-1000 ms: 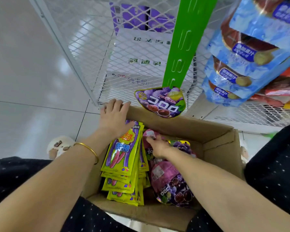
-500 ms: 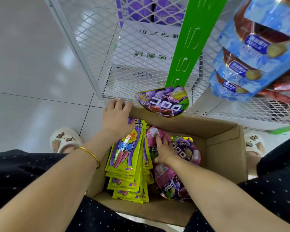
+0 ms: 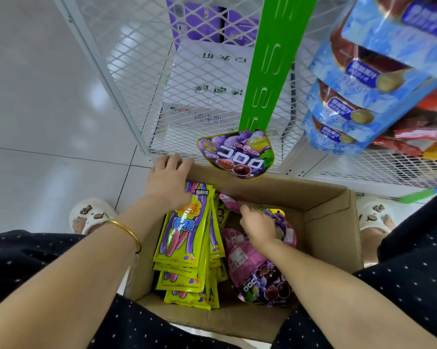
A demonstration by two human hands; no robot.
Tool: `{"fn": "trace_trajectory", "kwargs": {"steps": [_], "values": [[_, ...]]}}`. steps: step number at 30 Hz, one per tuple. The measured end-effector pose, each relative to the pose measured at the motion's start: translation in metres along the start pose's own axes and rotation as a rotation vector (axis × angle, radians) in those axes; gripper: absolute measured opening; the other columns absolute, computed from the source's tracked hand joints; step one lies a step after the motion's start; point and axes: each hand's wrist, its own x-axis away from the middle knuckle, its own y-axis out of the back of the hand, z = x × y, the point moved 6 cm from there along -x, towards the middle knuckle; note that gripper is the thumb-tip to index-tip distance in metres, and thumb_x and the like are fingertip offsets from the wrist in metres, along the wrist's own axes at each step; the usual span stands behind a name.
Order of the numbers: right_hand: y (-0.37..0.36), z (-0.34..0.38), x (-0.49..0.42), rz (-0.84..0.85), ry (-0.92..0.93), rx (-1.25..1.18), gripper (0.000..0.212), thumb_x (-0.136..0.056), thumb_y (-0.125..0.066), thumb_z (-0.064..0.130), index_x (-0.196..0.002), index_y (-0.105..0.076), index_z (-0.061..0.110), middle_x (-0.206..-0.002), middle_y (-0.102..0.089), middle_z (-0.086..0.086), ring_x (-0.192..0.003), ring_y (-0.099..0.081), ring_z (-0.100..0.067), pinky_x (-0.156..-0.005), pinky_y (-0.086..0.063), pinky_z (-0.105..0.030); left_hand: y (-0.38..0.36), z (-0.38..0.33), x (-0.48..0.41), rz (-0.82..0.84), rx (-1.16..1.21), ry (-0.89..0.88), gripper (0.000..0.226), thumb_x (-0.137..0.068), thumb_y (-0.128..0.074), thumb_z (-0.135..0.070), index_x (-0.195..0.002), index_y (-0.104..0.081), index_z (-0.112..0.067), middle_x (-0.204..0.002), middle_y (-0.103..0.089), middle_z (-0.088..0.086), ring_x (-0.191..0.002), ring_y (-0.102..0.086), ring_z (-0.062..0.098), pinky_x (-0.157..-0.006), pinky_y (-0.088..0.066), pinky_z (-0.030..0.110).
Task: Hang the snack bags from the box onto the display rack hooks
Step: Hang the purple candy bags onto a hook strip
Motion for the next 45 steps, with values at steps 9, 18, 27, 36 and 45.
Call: {"fn": "trace_trajectory", "kwargs": {"steps": [9,18,27,36,45], "values": [[0.077,-0.022,0.03,-0.006,0.139,-0.126,0.018,-0.095,-0.039,0.02,-0.102,-0.048,0.007,-0.103,-0.063,-0.02,-0.096,-0.058,-0.038,-0.072,-0.043,-0.04,0.02,-0.027,0.019,0.155,-0.021,-0.029,0.072,-0.081,-0.06,-0.031,-0.144,-0.029,-0.014,-0.146,-0.03,0.011,-0.136,-0.022,0.032,-0.11,-0.029,0.043],[0.188,-0.002,0.068,-0.035,0.459,-0.259,0.023,-0.099,-0.041,0.014,-0.107,-0.054,-0.003,-0.1,-0.06,-0.018,-0.093,-0.055,-0.028,-0.078,-0.037,-0.033,0.057,-0.096,0.05,0.188,0.458,-0.318,0.047,-0.086,-0.065,-0.023,-0.129,-0.051,-0.013,-0.12,-0.058,0.0,-0.106,-0.053,0.012,-0.086,-0.04,0.017],[0.182,-0.01,0.045,-0.109,0.206,-0.806,0.023,-0.097,-0.04,0.008,-0.092,-0.063,0.01,-0.097,-0.063,-0.007,-0.091,-0.053,-0.014,-0.084,-0.036,-0.031,0.075,-0.078,0.031,0.115,0.357,-0.295,0.025,-0.084,-0.065,-0.016,-0.066,-0.046,-0.016,-0.077,-0.054,0.006,-0.077,-0.05,0.023,-0.06,-0.034,0.023],[0.134,0.019,0.011,-0.008,0.305,-0.406,0.06,-0.085,-0.046,-0.003,-0.142,-0.034,0.008,-0.148,-0.034,-0.01,-0.137,-0.03,-0.022,-0.114,-0.021,-0.028,0.048,-0.047,0.031,0.278,0.114,-0.272,0.042,-0.083,-0.065,-0.02,-0.059,-0.03,-0.02,-0.07,-0.04,-0.001,-0.077,-0.042,0.017,-0.061,-0.024,0.028],[0.147,0.009,0.001,-0.106,0.256,-0.498,0.055,-0.085,-0.046,-0.006,-0.138,-0.041,0.008,-0.145,-0.038,-0.008,-0.134,-0.034,-0.02,-0.107,-0.023,-0.021,0.051,-0.053,0.027,0.298,0.331,-0.217,0.036,-0.086,-0.062,-0.016,-0.062,-0.035,-0.015,-0.068,-0.041,-0.002,-0.068,-0.042,0.016,-0.053,-0.028,0.018]]}}
